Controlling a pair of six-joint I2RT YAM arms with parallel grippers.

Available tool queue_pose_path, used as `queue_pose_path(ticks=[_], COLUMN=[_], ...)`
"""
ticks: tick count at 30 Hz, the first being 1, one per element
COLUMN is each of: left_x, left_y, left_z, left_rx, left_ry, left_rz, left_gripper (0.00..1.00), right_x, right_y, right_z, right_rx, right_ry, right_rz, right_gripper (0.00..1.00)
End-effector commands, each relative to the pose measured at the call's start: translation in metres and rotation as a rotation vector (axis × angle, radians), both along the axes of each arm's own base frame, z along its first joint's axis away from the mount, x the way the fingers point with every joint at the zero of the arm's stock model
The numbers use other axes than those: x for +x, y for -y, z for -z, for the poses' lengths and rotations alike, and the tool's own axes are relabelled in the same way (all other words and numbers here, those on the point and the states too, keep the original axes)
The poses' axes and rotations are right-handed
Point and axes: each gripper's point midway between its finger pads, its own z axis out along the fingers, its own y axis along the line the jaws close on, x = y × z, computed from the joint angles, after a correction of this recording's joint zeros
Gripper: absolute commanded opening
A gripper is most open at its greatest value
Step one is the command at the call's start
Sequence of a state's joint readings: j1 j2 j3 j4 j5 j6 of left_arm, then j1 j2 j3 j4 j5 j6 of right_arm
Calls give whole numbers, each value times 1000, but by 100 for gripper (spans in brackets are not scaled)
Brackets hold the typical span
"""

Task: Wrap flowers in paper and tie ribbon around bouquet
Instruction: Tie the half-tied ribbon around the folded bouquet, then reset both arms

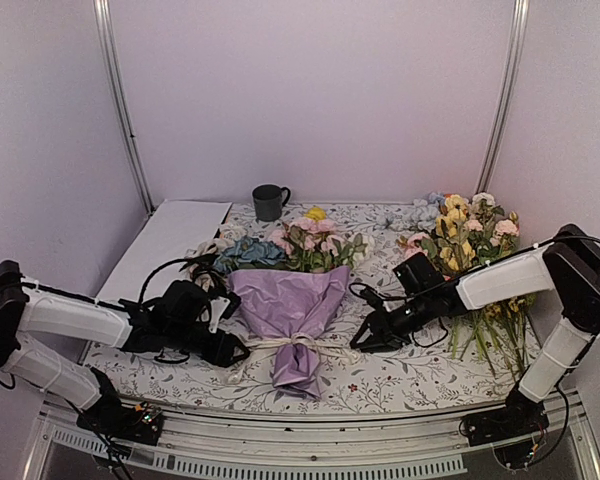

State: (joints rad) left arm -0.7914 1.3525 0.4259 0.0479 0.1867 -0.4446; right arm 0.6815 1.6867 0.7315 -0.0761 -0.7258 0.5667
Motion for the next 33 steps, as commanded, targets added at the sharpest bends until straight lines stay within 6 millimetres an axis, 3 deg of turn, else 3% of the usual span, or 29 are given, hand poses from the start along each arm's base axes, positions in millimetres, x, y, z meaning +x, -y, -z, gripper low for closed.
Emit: queue_pose_path(ticks=[1, 3, 5, 7, 9, 11, 15, 19, 24, 28, 33], left_x=[4, 8, 19, 39, 60, 84, 137, 168, 168, 155, 141], left_y=[8, 13, 10, 1, -14, -34, -99, -161, -219, -250, -257], left_z=[-40, -69, -102, -136, -157, -167, -173, -184, -172, -154, -145], left_rx=[-18, -59, -89, -118, -125, -78, -19, -3, 162, 223, 166], left_ry=[102, 166, 271, 372, 426, 442, 423, 502, 627, 649, 707], left_rz=[55, 68, 40, -32, -98, -187, -426, -648, -867, -1019, -1073], left_gripper=[62, 70, 81, 92, 94, 95, 96, 99, 99, 99, 99], right_x=[38, 59, 85, 114, 144, 169, 199, 207, 192, 177, 173], right_y=[-9, -4, 11, 37, 72, 110, 189, 250, 314, 325, 328], right_z=[-71, -105, -142, -171, -194, -213, -238, -241, -232, -221, -202], right_rx=[61, 85, 111, 121, 112, 88, 14, -80, -211, -266, -260], right_ry=[210, 308, 415, 510, 578, 653, 790, 899, 1060, 1123, 1090], right_rz=[15, 56, 126, 214, 315, 414, 611, 741, 927, 983, 1019], right_gripper=[60, 86, 100, 99, 99, 99, 99, 99, 99, 99, 99])
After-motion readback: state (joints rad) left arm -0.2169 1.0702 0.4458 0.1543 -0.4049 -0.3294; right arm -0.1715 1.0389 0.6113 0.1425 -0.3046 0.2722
